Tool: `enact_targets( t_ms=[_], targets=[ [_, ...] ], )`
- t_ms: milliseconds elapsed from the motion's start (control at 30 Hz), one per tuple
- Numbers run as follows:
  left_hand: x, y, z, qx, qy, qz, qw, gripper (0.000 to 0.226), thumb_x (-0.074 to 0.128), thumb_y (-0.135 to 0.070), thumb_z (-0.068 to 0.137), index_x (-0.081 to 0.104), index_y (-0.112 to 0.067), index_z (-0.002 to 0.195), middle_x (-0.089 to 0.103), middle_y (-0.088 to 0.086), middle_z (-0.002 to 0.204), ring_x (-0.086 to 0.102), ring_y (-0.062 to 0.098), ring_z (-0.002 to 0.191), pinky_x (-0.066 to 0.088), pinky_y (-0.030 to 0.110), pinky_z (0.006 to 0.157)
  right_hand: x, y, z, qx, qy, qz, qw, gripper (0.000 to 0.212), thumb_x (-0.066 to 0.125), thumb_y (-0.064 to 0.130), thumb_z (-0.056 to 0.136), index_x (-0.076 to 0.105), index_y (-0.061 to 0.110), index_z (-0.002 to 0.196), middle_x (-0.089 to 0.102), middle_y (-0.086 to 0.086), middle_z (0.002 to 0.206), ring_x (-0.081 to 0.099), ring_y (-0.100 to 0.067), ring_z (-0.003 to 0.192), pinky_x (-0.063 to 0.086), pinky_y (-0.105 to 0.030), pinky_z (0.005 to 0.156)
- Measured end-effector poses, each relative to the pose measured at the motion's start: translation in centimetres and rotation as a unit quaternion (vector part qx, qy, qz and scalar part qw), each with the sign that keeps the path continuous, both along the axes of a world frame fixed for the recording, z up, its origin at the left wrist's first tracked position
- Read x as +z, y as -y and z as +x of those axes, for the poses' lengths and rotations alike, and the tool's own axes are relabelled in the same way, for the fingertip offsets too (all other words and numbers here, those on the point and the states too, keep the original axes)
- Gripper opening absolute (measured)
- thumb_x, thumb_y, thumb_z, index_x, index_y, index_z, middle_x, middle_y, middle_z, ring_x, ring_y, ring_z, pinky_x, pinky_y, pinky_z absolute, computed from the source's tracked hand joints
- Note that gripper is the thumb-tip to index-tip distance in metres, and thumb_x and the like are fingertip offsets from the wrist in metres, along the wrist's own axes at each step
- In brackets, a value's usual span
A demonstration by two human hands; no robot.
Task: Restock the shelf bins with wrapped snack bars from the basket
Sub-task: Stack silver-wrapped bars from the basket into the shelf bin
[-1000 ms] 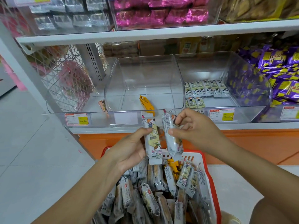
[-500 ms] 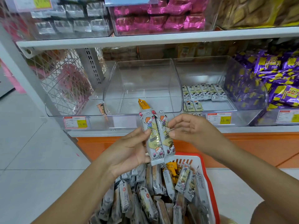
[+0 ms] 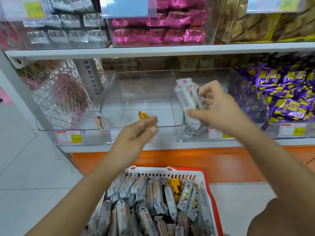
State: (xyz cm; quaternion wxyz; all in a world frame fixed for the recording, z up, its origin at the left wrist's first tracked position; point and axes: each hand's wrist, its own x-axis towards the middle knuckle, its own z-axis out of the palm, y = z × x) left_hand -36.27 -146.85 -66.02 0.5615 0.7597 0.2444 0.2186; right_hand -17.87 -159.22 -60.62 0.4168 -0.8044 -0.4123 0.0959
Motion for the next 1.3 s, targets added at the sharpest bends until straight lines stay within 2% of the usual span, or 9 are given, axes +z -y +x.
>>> enact_targets(
  t_ms=[100, 167, 333, 500, 733, 967, 1100, 1200, 1300],
  targets=[
    [-1.2, -1.2, 0.5, 0.043, -0.093, 0.211, 0.972, 0.041, 0.049, -0.023, 0.098, 0.046, -0.027, 0.138, 0.044, -0.02, 0.134, 0.039, -0.003, 0.127, 0.02, -0.003, 0.095, 0.4, -0.5, 6.6, -0.046, 0.006, -0.125, 0.991, 0.04, 0.079, 0.025, 0.075, 0.048, 0.012, 0.097, 0.055, 0.0, 0.085, 0.055, -0.018, 0.069, 0.047, -0.03, 0.061],
    [-2.3, -1.9, 0.9, 0.04, -0.139, 0.286, 0.947, 0.043, 0.047, -0.022, 0.098, 0.044, -0.021, 0.141, 0.044, -0.007, 0.143, 0.038, 0.009, 0.133, 0.018, 0.002, 0.094, -0.3, -1.0, 9.6, -0.054, 0.008, -0.201, 0.978, 0.031, 0.078, 0.021, 0.075, 0.051, 0.008, 0.079, 0.053, -0.007, 0.069, 0.05, -0.021, 0.061, 0.04, -0.029, 0.058],
    [-3.8, -2.5, 1.6, 0.029, -0.157, 0.327, 0.932, 0.041, 0.047, -0.018, 0.098, 0.046, -0.017, 0.139, 0.044, -0.001, 0.146, 0.037, 0.013, 0.135, 0.016, 0.007, 0.1, -3.1, -2.5, 12.7, -0.062, -0.007, -0.383, 0.922, 0.024, 0.071, 0.021, 0.082, 0.055, 0.004, 0.086, 0.055, -0.009, 0.076, 0.052, -0.022, 0.069, 0.045, -0.029, 0.063],
    [-4.0, -2.8, 1.3, 0.021, -0.147, 0.34, 0.928, 0.044, 0.047, -0.02, 0.098, 0.043, -0.021, 0.142, 0.038, -0.007, 0.148, 0.032, 0.004, 0.135, 0.005, -0.009, 0.093, -5.4, -4.1, 13.7, -0.053, 0.015, -0.483, 0.874, 0.021, 0.066, 0.019, 0.087, 0.056, 0.006, 0.074, 0.05, -0.003, 0.071, 0.053, -0.012, 0.062, 0.046, -0.027, 0.057],
    [-4.2, -3.2, 1.1, -0.003, -0.139, 0.345, 0.928, 0.046, 0.048, -0.022, 0.098, 0.04, -0.024, 0.143, 0.035, -0.01, 0.149, 0.02, -0.011, 0.125, 0.0, -0.013, 0.089, -7.5, -5.2, 14.2, -0.061, -0.056, -0.384, 0.92, 0.032, 0.056, 0.026, 0.096, 0.049, 0.009, 0.07, 0.046, -0.004, 0.06, 0.039, -0.016, 0.051, 0.037, -0.03, 0.062],
    [-4.3, -3.0, 0.8, -0.014, -0.133, 0.336, 0.932, 0.047, 0.047, -0.021, 0.098, 0.036, -0.024, 0.144, 0.022, -0.023, 0.139, 0.013, -0.009, 0.133, -0.002, -0.012, 0.09, -6.4, -5.8, 13.1, -0.106, 0.024, -0.361, 0.926, 0.03, 0.047, 0.021, 0.097, 0.053, 0.002, 0.075, 0.051, -0.006, 0.071, 0.047, -0.016, 0.059, 0.039, -0.026, 0.053],
    [-4.2, -2.3, 0.0, 0.008, -0.109, 0.331, 0.937, 0.042, 0.048, -0.017, 0.098, 0.044, -0.02, 0.14, 0.031, -0.022, 0.133, 0.025, -0.006, 0.13, 0.004, -0.012, 0.091, -4.8, -4.3, 10.8, -0.17, 0.099, -0.22, 0.955, 0.019, 0.05, 0.018, 0.094, 0.053, 0.003, 0.082, 0.051, -0.011, 0.079, 0.051, -0.028, 0.079, 0.04, -0.029, 0.068],
    [-4.1, -1.8, -1.0, 0.015, -0.107, 0.335, 0.936, 0.028, 0.049, -0.018, 0.097, 0.063, -0.017, 0.122, 0.053, -0.017, 0.114, 0.047, -0.003, 0.106, 0.025, -0.006, 0.084, -3.5, -2.4, 7.6, -0.154, 0.142, -0.147, 0.967, 0.033, 0.051, 0.021, 0.093, 0.047, 0.005, 0.064, 0.047, -0.011, 0.065, 0.052, -0.031, 0.072, 0.039, -0.032, 0.063],
    [-4.9, -1.6, -2.4, -0.018, -0.176, 0.335, 0.926, 0.021, 0.05, -0.021, 0.096, 0.07, -0.014, 0.092, 0.061, -0.013, 0.078, 0.054, 0.001, 0.068, 0.037, 0.007, 0.06, -3.1, -1.1, 3.7, -0.119, 0.158, -0.129, 0.972, 0.04, 0.052, 0.023, 0.092, 0.038, 0.008, 0.057, 0.043, -0.012, 0.06, 0.047, -0.03, 0.065, 0.035, -0.034, 0.058]
  ],
)
